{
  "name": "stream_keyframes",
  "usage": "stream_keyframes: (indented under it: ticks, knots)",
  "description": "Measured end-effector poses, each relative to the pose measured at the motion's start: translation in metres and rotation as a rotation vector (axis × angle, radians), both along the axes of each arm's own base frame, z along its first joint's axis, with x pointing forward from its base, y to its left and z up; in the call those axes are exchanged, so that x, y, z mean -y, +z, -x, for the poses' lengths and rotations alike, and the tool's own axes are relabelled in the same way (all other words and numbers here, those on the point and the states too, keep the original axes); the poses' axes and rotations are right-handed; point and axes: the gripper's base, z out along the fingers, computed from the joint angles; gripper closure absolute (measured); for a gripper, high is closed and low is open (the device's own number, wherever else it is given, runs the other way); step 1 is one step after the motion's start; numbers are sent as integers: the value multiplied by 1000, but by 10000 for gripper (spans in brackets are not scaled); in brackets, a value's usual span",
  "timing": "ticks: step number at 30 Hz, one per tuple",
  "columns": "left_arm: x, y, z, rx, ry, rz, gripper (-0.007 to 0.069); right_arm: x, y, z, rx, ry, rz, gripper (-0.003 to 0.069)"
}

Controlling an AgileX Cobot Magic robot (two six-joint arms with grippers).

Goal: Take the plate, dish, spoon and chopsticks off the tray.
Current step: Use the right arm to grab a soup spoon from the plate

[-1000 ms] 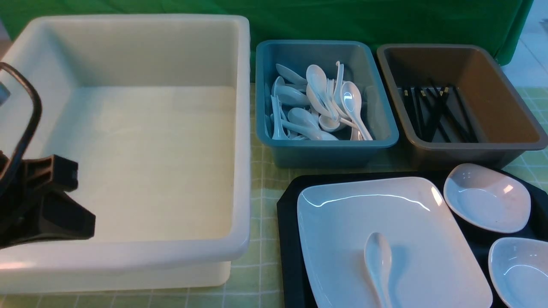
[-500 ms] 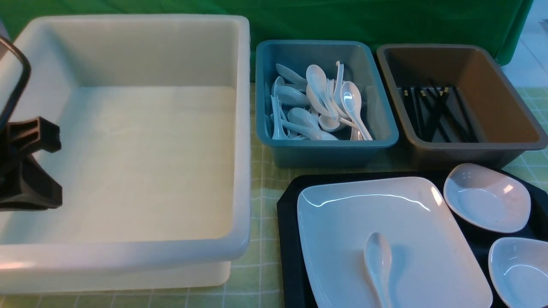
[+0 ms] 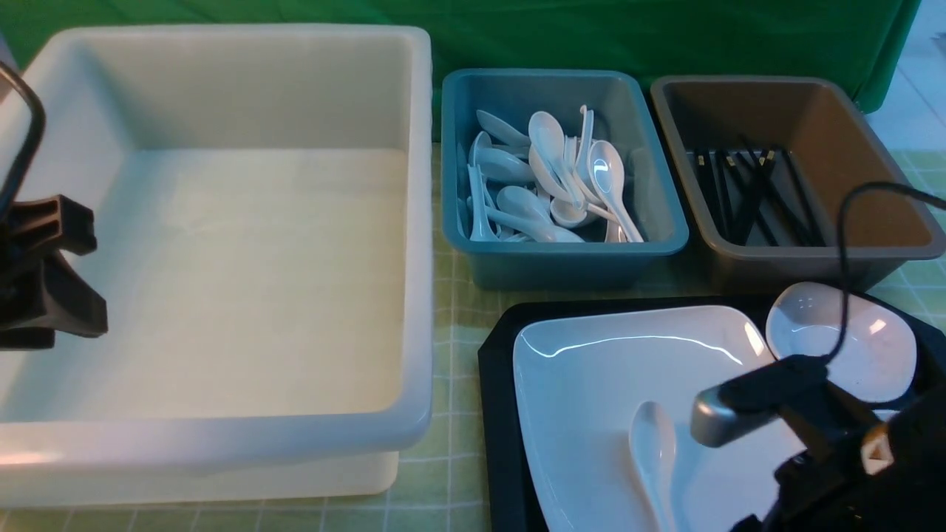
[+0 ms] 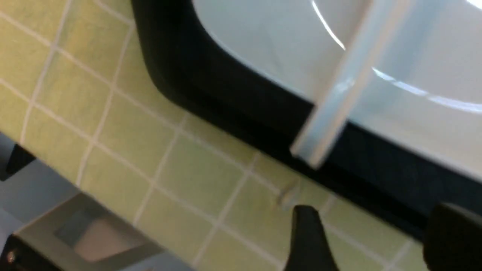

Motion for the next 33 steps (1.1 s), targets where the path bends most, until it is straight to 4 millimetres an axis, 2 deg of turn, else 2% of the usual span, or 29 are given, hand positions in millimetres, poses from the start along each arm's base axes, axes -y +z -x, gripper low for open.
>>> stream_keyframes:
  ticks: [6, 13, 16, 18, 20, 24, 26, 30, 33]
  knots:
    - [0, 1, -2, 23, -16, -13, 370, -38, -19, -29, -1, -46, 65, 214]
    - [0, 1, -2, 33, -35, -26, 370, -49, -50, -40, -62, -79, 123, 205]
    - [0, 1, -2, 34, -36, -28, 370, -50, -54, -42, -63, -81, 127, 213]
    - [0, 1, -2, 36, -36, -28, 370, -51, -54, -43, -63, -88, 128, 249]
    - [0, 2, -2, 39, -36, -28, 370, -51, -55, -43, -66, -95, 128, 323]
    - [0, 2, -3, 43, -43, -34, 370, -51, -56, -43, -70, -101, 130, 531]
    - [0, 2, -3, 43, -45, -35, 370, -51, -56, -43, -72, -101, 131, 598]
    - [0, 2, -3, 43, -45, -35, 370, -52, -49, -43, -106, -82, 151, 617]
    - [0, 2, -3, 44, -47, -37, 370, -54, -37, -45, -123, -40, 165, 617]
